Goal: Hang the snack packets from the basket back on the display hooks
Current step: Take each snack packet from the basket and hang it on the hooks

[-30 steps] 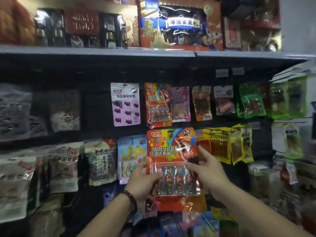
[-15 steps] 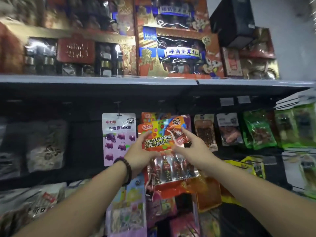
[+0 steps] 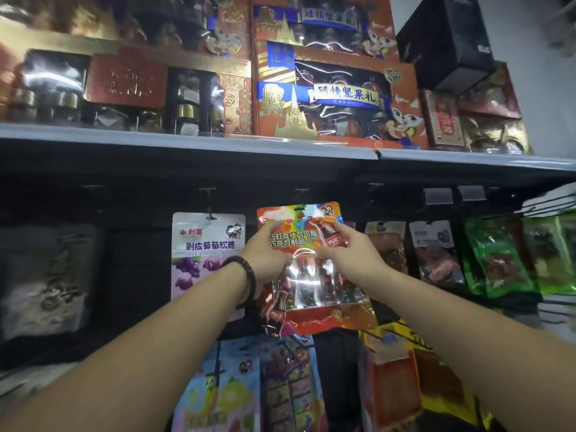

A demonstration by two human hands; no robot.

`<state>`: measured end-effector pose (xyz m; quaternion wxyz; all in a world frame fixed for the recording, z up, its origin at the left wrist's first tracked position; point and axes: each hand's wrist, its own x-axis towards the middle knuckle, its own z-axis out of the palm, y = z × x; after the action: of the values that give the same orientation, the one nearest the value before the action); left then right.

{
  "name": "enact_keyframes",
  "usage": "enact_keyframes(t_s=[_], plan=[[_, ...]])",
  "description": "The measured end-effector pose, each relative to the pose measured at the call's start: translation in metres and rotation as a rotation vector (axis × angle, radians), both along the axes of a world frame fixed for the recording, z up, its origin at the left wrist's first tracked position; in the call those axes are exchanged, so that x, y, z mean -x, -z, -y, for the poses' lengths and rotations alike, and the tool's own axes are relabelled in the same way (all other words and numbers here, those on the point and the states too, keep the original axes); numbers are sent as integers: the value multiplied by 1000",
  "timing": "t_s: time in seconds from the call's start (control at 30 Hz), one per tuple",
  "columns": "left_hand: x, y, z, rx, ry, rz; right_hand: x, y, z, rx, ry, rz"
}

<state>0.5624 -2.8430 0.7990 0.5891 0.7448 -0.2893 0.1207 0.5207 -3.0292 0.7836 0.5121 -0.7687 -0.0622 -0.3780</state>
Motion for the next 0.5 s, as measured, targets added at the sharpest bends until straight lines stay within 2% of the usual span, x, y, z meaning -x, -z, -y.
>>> enact_keyframes(t_s=[0.1,0.33,0.5], plan=[[-12,3,8,-6,11,-48,-7,5,1,-36,36,-10],[-25,-5,12,6,-21,-25,-16,-7,5,-18,100,30],[-35,-6,16,-29,-25,-69,-18,-12,7,-18,99,-59]])
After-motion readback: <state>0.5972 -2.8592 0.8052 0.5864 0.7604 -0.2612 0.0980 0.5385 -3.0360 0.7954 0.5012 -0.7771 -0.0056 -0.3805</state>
